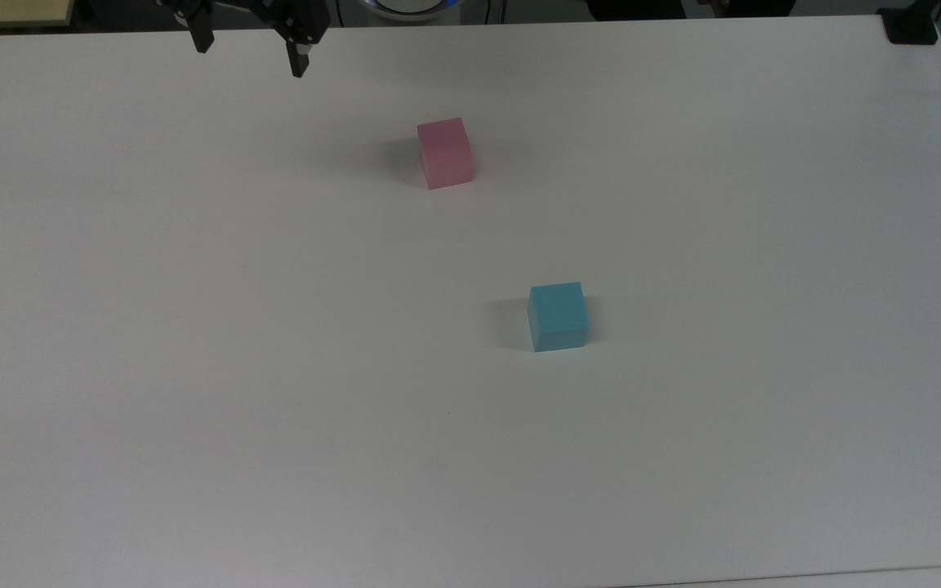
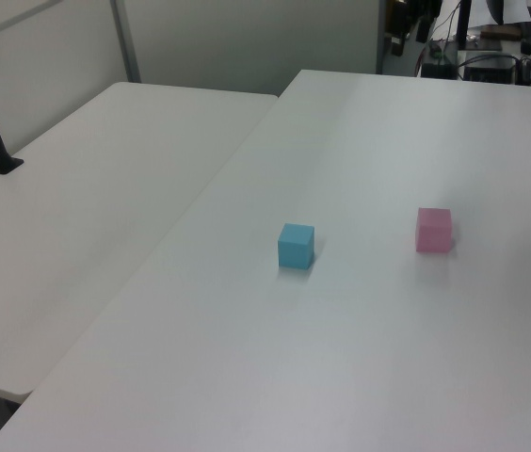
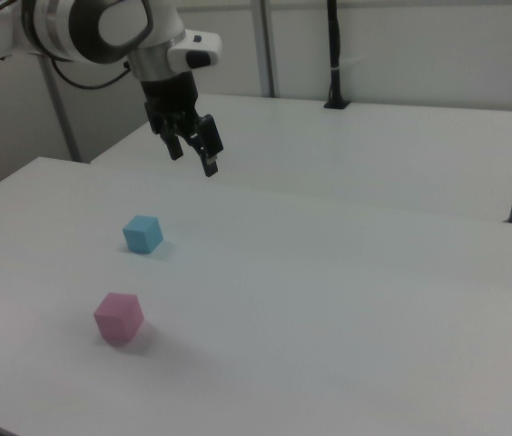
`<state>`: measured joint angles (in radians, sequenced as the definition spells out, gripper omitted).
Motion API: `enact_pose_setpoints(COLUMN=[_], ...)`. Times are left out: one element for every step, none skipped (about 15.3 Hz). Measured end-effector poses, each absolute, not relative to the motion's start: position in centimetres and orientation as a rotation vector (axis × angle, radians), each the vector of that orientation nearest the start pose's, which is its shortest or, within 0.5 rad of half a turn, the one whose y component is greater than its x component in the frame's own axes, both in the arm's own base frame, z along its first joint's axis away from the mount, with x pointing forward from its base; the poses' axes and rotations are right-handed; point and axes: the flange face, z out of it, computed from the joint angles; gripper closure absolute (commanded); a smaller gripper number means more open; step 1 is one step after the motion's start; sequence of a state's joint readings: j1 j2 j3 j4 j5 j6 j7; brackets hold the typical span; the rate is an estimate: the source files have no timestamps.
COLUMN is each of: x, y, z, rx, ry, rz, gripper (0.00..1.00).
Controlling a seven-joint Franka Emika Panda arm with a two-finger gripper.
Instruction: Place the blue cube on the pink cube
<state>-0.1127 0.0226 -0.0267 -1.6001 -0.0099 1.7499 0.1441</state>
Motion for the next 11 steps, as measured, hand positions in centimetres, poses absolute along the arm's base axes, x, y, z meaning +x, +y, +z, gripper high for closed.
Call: enact_pose_setpoints(x=[57.24, 57.25, 57.26, 57.27, 57.28, 57.28, 57.29, 57.29, 57.29, 57.29, 57.29], y=[-7.93, -7.89, -7.79, -7.68, -7.57, -7.47, -7.40, -7.37, -7.36, -7.36, -7.36], z=[61.66, 61.63, 61.59, 61.56, 61.56, 61.53, 61.51, 61.50, 61.50, 61.49, 61.49], rx=[-3.114, -3.114, -3.114, -3.115, -3.115, -3.115, -3.115, -3.115, -3.115, -3.115, -3.115], ry=[0.438, 0.437, 0.435, 0.433, 0.431, 0.429, 0.428, 0.427, 0.427, 0.427, 0.427], rz=[-0.207, -0.206, -0.204, -0.203, -0.203, -0.201, -0.199, -0.199, -0.199, -0.199, -0.198], gripper=[0.00, 0.00, 0.00, 0.00, 0.00, 0.00, 0.00, 0.00, 0.00, 0.00, 0.00])
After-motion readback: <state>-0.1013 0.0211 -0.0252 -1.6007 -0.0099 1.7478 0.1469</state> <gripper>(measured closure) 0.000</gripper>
